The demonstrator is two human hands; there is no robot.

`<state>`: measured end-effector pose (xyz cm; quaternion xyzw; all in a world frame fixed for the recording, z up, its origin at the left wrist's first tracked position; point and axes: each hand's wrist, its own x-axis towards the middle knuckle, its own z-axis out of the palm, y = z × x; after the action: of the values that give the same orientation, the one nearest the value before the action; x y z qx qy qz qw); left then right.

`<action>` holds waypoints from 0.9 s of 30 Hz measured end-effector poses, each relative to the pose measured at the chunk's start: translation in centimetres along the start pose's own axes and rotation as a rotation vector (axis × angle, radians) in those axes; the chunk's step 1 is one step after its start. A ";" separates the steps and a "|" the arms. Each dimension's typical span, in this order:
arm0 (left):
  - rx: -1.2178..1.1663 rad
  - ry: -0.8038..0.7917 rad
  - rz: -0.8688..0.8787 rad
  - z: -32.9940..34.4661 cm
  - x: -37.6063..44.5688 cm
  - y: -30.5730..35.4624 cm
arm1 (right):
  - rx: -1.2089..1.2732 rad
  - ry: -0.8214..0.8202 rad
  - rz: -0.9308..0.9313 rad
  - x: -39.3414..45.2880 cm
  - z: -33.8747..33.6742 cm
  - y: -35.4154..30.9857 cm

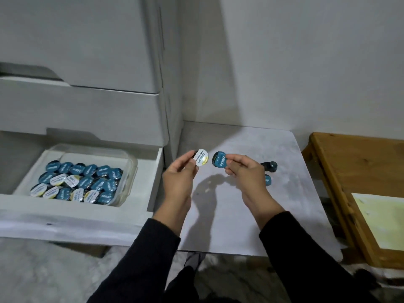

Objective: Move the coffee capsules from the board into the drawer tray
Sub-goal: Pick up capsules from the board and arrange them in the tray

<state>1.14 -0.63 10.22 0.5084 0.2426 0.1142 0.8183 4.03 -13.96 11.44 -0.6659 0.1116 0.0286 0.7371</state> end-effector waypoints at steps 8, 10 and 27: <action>-0.024 0.132 0.083 -7.5 0.3 5.1 | -0.081 -0.126 -0.009 -4.1 7.1 -0.5; -0.038 0.176 0.073 -9.9 1.0 6.2 | -0.107 -0.163 -0.001 -4.8 9.6 -0.1; 0.117 0.273 -0.177 -30.3 17.0 15.4 | -0.084 -0.136 0.236 -4.6 35.7 6.3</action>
<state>1.07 37.26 8.02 0.5114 0.4015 0.0952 0.7538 2.88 22.46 9.35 -0.6749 0.1379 0.1648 0.7059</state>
